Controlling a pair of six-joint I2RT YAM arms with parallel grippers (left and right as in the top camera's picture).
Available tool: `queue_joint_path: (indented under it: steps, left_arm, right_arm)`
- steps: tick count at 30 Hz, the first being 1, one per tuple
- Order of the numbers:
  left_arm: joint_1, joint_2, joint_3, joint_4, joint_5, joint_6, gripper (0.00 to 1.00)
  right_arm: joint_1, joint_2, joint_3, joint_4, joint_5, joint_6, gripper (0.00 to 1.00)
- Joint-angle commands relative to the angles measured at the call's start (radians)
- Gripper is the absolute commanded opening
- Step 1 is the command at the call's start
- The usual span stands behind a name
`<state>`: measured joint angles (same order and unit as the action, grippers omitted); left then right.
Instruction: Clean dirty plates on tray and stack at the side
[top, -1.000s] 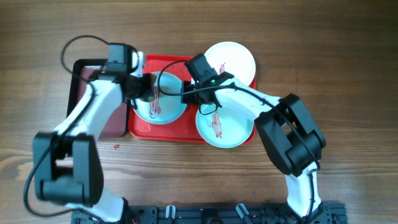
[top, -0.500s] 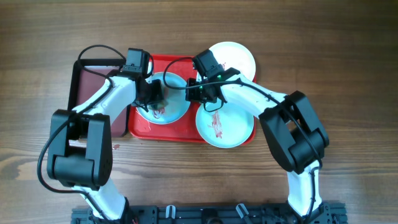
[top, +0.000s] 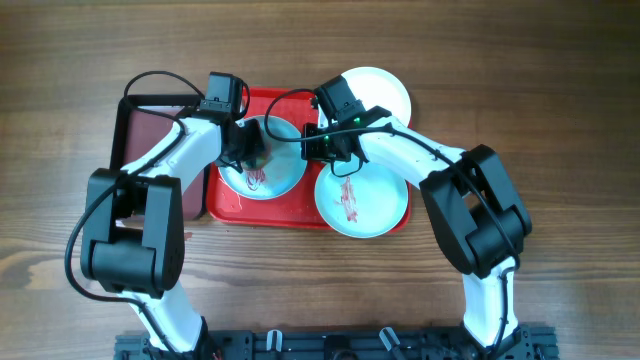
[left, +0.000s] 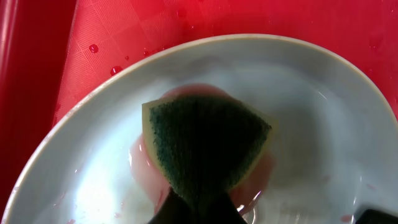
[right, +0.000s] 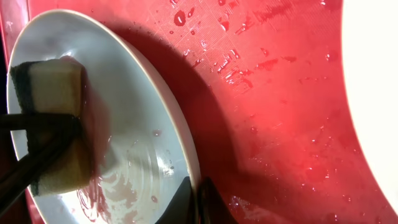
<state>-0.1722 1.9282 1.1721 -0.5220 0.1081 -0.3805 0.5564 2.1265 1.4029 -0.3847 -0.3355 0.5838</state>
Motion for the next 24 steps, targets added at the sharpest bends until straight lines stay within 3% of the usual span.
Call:
queue_joint_path:
  steps: [1,5,7,10,15,22,24]
  left_arm:
    - [-0.003,0.093,-0.042,-0.011,-0.056,-0.017,0.04]
    - [-0.003,0.093,-0.042,-0.008,-0.013,0.018,0.04]
    - [-0.003,0.093,-0.042,-0.026,0.085,0.164,0.04]
    - [-0.002,0.093,-0.042,-0.11,0.095,0.29,0.04]
    - [-0.003,0.093,-0.042,-0.188,0.03,0.338,0.04]
    - [-0.021,0.093,-0.042,-0.191,0.182,0.548,0.04]
    - [-0.023,0.093,-0.042,-0.173,0.183,0.562,0.04]
  right_arm:
    - [0.008,0.021,0.007,0.003,0.013,-0.06,0.04]
    - [0.014,0.025,0.007,0.002,0.031,-0.057,0.04]
    - [0.014,0.026,0.007,0.002,0.031,-0.057,0.04]
    - [0.014,0.026,0.007,0.003,0.031,-0.057,0.04]
    - [0.013,0.026,0.007,0.006,0.031,-0.05,0.04]
    - [0.013,0.026,0.007,0.006,0.03,-0.049,0.04]
    - [0.013,0.026,0.007,0.006,0.03,-0.05,0.04]
